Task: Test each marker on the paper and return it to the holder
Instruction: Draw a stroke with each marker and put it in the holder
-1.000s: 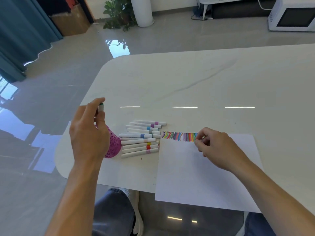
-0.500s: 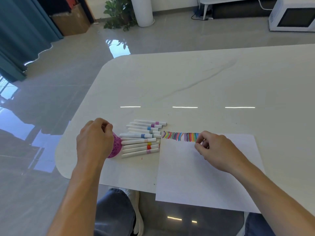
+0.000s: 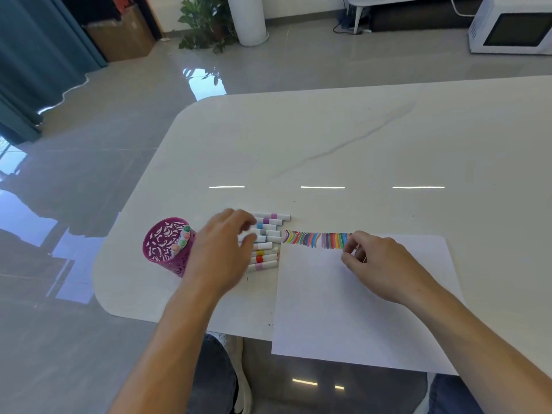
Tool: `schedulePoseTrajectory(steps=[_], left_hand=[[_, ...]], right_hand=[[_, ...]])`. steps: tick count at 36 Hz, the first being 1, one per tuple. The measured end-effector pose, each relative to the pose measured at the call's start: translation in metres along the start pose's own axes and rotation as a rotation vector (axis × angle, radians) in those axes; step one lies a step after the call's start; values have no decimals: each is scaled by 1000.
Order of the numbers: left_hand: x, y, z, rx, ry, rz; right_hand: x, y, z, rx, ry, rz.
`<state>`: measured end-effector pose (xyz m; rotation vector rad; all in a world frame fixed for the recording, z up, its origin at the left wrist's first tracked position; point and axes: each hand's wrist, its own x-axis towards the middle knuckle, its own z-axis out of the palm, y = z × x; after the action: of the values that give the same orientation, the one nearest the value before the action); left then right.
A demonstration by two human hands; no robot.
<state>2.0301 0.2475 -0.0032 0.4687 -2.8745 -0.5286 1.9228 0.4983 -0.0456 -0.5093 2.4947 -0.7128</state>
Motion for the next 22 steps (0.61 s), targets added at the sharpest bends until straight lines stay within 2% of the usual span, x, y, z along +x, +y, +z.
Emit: schedulePoseTrajectory(steps=[4,8,22], left_hand=[[-2,8,20,-6,-216,-66],[-3,7,33,83,-321,-97],[-3,7,46,180,-327,-18]], right_hand=[[1,2,0,-9,7,0],[1,3,0,-11,6,-7],[0,1,-2,-19,-8,0]])
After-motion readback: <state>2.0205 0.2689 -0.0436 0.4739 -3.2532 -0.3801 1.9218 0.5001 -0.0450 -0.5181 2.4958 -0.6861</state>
